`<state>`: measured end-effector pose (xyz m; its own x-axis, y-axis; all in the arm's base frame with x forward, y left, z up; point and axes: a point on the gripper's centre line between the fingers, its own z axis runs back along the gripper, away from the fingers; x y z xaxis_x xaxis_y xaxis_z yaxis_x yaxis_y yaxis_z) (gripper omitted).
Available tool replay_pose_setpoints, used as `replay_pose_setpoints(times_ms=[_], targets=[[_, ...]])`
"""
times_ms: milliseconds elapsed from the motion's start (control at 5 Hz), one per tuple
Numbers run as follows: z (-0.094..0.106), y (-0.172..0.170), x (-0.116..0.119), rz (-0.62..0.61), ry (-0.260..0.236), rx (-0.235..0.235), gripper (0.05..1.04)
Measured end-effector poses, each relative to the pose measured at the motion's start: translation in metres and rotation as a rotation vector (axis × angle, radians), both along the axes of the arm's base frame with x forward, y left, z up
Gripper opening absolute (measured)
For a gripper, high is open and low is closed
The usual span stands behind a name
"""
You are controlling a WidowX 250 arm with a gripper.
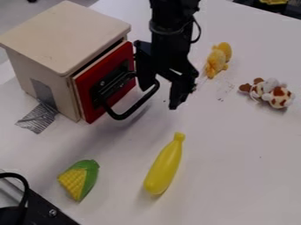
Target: Open the drawer
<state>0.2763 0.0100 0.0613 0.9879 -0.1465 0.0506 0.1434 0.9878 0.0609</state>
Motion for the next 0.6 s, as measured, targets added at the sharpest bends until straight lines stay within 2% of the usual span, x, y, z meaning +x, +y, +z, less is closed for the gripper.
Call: replay_pose_setpoints(times_ms=[200,400,600], targets=[[-0.012,0.011,-0.009,0.002,-0.006,0.035,0.997],[-0.037,0.021,-0.008,-0.012,0.026,0.092,0.997],[-0.057,0.027,-0.01,-0.024,0.069,0.131,0.955]])
